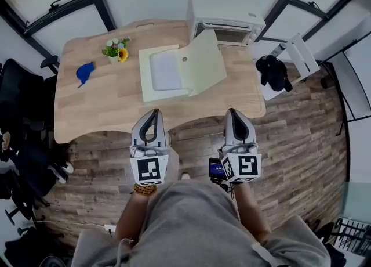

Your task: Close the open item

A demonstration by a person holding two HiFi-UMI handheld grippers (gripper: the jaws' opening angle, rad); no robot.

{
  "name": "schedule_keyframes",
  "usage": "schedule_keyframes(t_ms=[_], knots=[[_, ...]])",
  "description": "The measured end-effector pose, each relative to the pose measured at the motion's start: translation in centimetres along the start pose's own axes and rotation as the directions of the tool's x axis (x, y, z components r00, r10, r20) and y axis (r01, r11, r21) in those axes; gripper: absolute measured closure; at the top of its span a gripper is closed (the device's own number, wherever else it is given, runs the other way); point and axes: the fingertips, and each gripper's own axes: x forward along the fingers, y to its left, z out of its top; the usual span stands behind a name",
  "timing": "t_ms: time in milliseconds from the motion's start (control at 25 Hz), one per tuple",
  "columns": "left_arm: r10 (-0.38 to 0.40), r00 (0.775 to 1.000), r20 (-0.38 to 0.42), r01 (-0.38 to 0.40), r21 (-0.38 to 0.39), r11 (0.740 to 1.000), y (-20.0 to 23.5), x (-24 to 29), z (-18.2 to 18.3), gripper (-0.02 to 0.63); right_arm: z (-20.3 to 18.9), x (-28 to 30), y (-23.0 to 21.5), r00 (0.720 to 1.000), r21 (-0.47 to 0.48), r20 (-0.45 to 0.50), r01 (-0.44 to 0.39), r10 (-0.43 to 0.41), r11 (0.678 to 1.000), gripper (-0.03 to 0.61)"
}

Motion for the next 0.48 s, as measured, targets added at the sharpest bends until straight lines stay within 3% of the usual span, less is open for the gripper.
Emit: schedule_keyframes(t_ms=[480], knots=[[-0.015,1.000,-0.014,0.015,0.000,1.000,5.2,6.1,0.1,0.607,-0.4,6.9,-0.4,0.999,0.000,-0.039,0.037,-0.037,0.999,0.566]])
